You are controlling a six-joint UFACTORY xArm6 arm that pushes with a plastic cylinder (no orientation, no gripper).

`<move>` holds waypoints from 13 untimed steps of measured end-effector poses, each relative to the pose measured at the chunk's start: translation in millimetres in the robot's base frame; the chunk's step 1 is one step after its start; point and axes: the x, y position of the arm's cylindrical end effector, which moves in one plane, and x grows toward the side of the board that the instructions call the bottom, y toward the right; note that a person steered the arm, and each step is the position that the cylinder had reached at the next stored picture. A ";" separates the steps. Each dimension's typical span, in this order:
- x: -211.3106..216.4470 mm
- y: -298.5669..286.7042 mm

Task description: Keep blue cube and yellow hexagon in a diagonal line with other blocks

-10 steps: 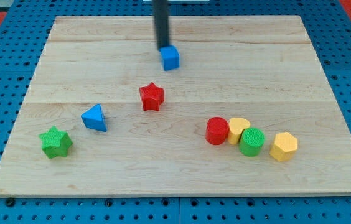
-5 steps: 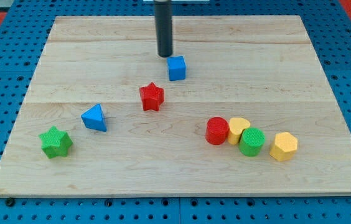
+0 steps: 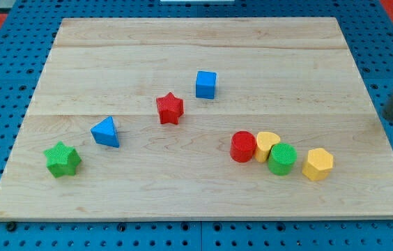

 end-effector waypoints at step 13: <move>-49.3 -158.5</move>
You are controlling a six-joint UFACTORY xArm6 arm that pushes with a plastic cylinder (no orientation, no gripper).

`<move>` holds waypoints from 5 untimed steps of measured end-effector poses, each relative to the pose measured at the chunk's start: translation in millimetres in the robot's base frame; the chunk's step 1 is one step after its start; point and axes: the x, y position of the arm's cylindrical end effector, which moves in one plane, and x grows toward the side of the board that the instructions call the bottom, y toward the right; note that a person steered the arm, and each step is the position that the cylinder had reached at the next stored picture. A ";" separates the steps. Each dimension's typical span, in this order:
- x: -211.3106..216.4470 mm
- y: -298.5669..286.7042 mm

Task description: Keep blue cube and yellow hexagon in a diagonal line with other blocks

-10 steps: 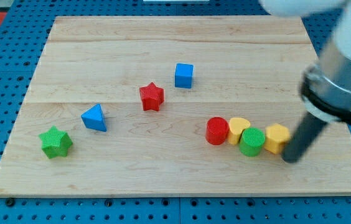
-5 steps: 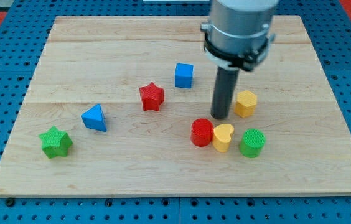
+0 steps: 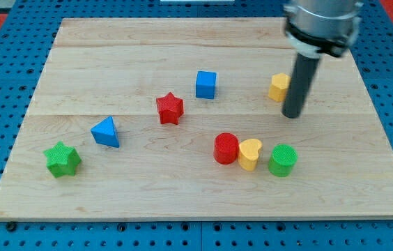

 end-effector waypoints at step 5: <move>-103.5 -66.0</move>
